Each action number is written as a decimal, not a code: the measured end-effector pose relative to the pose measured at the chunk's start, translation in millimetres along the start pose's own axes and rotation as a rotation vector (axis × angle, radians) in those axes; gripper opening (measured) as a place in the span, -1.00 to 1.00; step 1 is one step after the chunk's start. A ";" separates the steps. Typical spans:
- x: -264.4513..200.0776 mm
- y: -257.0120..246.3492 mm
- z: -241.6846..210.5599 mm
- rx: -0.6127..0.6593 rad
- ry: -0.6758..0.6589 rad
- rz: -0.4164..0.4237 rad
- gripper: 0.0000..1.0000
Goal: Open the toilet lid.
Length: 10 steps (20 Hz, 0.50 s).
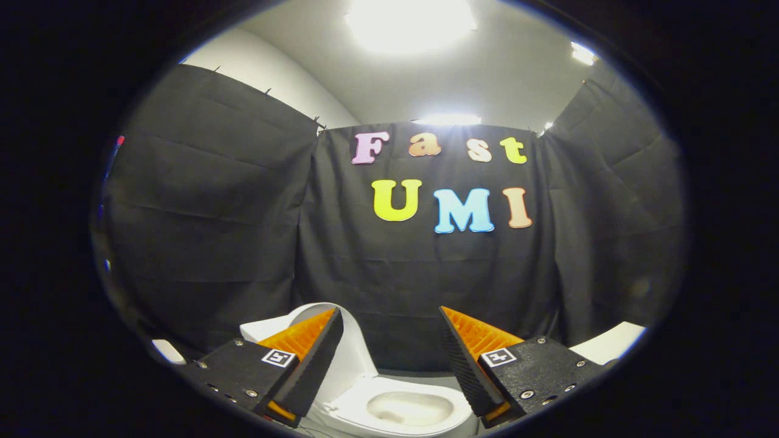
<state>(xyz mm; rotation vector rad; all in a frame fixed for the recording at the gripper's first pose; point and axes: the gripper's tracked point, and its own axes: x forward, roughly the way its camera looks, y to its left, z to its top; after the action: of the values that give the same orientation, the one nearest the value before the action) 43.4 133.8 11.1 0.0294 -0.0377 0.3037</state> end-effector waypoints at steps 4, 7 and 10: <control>-25.3 -77.4 -18.2 -0.003 0.013 -0.067 0.90; -46.3 -120.1 -25.4 0.059 0.012 -0.126 0.90; -68.6 -146.0 -17.2 0.032 -0.002 -0.181 0.89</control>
<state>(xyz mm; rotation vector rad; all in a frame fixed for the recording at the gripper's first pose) 22.2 -25.4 -12.3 0.0640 -0.0317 0.1232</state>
